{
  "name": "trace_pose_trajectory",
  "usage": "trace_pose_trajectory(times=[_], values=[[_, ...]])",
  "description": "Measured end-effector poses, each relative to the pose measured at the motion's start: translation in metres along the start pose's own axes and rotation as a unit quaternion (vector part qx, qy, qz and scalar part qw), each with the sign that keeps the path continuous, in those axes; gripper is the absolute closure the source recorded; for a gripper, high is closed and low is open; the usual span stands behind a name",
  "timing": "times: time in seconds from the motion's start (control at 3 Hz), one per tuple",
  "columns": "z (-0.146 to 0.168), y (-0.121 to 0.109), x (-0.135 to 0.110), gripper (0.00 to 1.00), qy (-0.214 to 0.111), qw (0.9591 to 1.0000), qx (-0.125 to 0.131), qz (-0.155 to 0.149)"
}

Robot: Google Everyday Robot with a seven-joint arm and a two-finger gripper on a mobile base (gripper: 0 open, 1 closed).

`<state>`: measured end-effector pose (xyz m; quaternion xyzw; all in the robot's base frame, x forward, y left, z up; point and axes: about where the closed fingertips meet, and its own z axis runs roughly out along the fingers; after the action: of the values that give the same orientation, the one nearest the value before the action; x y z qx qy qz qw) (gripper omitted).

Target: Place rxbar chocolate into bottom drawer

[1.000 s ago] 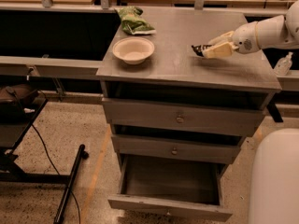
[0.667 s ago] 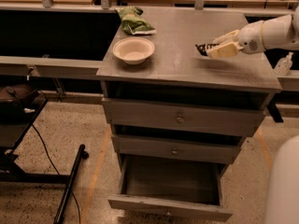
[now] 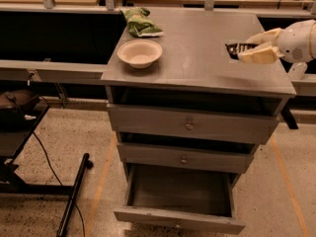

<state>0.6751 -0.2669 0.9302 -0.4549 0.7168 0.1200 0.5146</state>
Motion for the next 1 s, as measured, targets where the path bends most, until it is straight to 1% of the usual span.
trace_pose_trajectory(times=[0.33, 0.67, 1.0], values=[[0.011, 0.024, 0.018, 1.0, 0.012, 0.9996, -0.022, 0.009], [0.012, 0.024, 0.018, 1.0, 0.012, 0.9996, -0.023, 0.01], [-0.011, 0.061, 0.026, 1.0, -0.02, 0.9987, -0.036, 0.029]])
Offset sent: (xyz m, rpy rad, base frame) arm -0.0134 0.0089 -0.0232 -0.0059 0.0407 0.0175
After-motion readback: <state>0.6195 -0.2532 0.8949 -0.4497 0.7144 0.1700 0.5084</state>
